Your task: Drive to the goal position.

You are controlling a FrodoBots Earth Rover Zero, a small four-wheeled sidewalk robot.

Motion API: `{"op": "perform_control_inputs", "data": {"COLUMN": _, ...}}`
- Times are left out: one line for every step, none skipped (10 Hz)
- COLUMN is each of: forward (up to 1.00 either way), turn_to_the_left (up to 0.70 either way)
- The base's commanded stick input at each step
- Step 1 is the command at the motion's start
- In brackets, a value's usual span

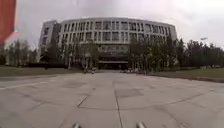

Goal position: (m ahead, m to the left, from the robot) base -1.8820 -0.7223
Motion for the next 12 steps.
{"op": "perform_control_inputs", "data": {"forward": 0.5, "turn_to_the_left": 0.0}}
{"op": "perform_control_inputs", "data": {"forward": 0.5, "turn_to_the_left": 0.0}}
{"op": "perform_control_inputs", "data": {"forward": 0.5, "turn_to_the_left": 0.0}}
{"op": "perform_control_inputs", "data": {"forward": 0.5, "turn_to_the_left": 0.0}}
{"op": "perform_control_inputs", "data": {"forward": 0.5, "turn_to_the_left": 0.0}}
{"op": "perform_control_inputs", "data": {"forward": 0.5, "turn_to_the_left": 0.0}}
{"op": "perform_control_inputs", "data": {"forward": 0.5, "turn_to_the_left": 0.0}}
{"op": "perform_control_inputs", "data": {"forward": 0.5, "turn_to_the_left": 0.0}}
{"op": "perform_control_inputs", "data": {"forward": 0.5, "turn_to_the_left": 0.0}}
{"op": "perform_control_inputs", "data": {"forward": 0.5, "turn_to_the_left": 0.0}}
{"op": "perform_control_inputs", "data": {"forward": 0.5, "turn_to_the_left": 0.0}}
{"op": "perform_control_inputs", "data": {"forward": 0.5, "turn_to_the_left": 0.0}}
